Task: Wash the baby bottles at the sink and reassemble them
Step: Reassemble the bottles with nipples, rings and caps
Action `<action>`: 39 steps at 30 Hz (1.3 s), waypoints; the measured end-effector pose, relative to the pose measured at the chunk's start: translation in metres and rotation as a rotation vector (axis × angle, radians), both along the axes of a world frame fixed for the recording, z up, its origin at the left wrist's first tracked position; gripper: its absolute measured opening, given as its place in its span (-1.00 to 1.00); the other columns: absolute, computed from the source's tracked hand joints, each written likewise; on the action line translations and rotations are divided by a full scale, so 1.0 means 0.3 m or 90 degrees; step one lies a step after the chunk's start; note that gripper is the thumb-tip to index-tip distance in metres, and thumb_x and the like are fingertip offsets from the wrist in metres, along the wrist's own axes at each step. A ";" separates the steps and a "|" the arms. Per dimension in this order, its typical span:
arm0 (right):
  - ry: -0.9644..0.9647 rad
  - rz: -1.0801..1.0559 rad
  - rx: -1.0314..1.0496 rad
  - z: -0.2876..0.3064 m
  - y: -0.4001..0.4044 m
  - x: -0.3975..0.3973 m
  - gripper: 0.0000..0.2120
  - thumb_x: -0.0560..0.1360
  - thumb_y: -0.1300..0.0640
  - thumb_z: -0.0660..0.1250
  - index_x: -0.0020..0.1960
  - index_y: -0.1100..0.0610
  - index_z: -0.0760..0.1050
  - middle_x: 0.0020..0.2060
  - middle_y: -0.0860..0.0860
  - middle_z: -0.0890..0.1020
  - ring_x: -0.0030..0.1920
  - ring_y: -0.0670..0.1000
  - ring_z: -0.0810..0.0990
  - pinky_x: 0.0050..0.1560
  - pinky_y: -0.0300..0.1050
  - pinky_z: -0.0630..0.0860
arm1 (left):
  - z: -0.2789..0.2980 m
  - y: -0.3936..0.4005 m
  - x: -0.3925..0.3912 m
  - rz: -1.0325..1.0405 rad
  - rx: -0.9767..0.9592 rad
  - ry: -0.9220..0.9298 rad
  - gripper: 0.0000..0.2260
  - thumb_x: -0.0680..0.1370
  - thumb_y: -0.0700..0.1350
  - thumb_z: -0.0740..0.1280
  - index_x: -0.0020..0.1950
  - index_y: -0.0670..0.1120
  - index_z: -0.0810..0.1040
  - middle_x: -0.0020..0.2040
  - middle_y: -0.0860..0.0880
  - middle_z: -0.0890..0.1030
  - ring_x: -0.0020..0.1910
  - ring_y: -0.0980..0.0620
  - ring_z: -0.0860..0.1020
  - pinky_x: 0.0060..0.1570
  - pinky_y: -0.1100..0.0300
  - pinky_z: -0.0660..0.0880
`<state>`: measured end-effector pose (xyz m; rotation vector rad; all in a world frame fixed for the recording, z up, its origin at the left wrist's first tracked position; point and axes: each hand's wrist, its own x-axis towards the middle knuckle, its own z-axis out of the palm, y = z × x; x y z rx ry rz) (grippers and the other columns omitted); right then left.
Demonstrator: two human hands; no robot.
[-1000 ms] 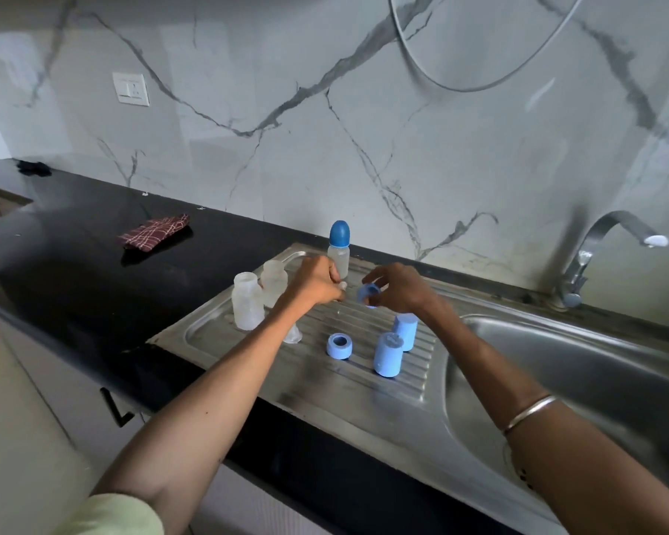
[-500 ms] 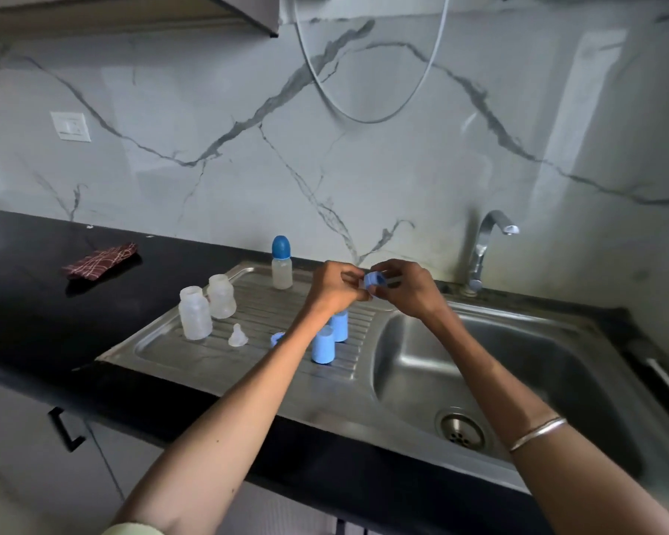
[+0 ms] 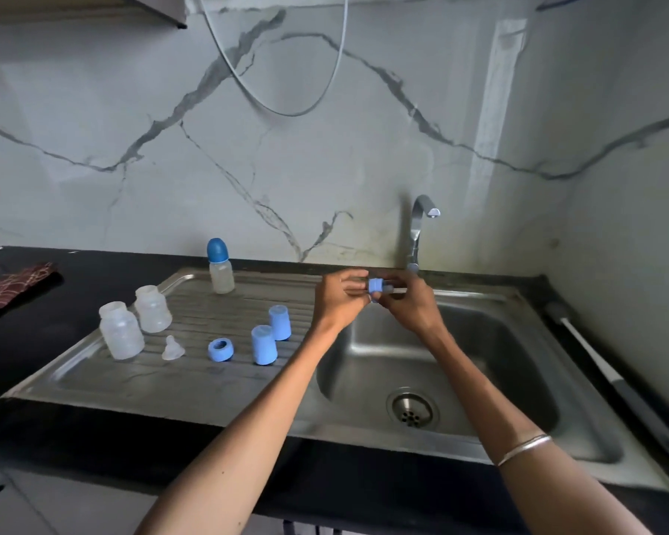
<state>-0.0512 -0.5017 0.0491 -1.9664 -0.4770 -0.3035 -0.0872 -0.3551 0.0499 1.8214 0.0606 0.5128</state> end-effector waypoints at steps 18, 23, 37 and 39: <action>0.078 -0.009 0.103 -0.186 -0.007 0.107 -0.75 0.32 0.25 0.59 -0.05 0.12 0.63 -0.13 -0.04 0.71 -0.10 -0.18 0.67 -0.06 -0.36 0.56 | -0.197 -0.054 0.117 0.044 -0.328 0.053 -0.74 0.45 -0.37 0.50 0.13 -0.32 0.63 -0.11 -0.23 0.68 -0.25 0.01 0.63 -0.18 0.26 0.63; 0.075 -0.037 0.119 -0.195 -0.018 0.122 -0.84 0.39 0.29 0.52 -0.04 0.16 0.68 -0.17 -0.03 0.72 -0.15 -0.18 0.68 -0.06 -0.33 0.59 | -0.204 -0.041 0.128 0.002 -0.301 0.029 -0.73 0.47 -0.40 0.46 0.15 -0.34 0.60 -0.10 -0.18 0.67 -0.28 0.15 0.65 -0.15 0.27 0.64; 0.064 0.007 0.147 -0.153 -0.004 0.103 -0.84 0.42 0.31 0.48 -0.01 0.15 0.69 -0.16 -0.01 0.73 -0.13 -0.14 0.69 -0.02 -0.30 0.58 | -0.184 -0.009 0.117 -0.270 -0.571 0.162 -0.72 0.58 -0.45 0.21 0.03 -0.22 0.68 -0.03 -0.17 0.70 -0.13 -0.01 0.68 -0.04 0.23 0.63; 0.053 0.019 0.144 -0.151 -0.005 0.097 -0.83 0.42 0.31 0.49 -0.01 0.15 0.70 -0.15 -0.03 0.73 -0.11 -0.14 0.70 0.00 -0.28 0.59 | -0.184 -0.007 0.115 -0.293 -0.589 0.141 -0.75 0.50 -0.44 0.30 -0.08 -0.21 0.74 -0.06 -0.17 0.71 -0.12 0.00 0.68 0.00 0.23 0.61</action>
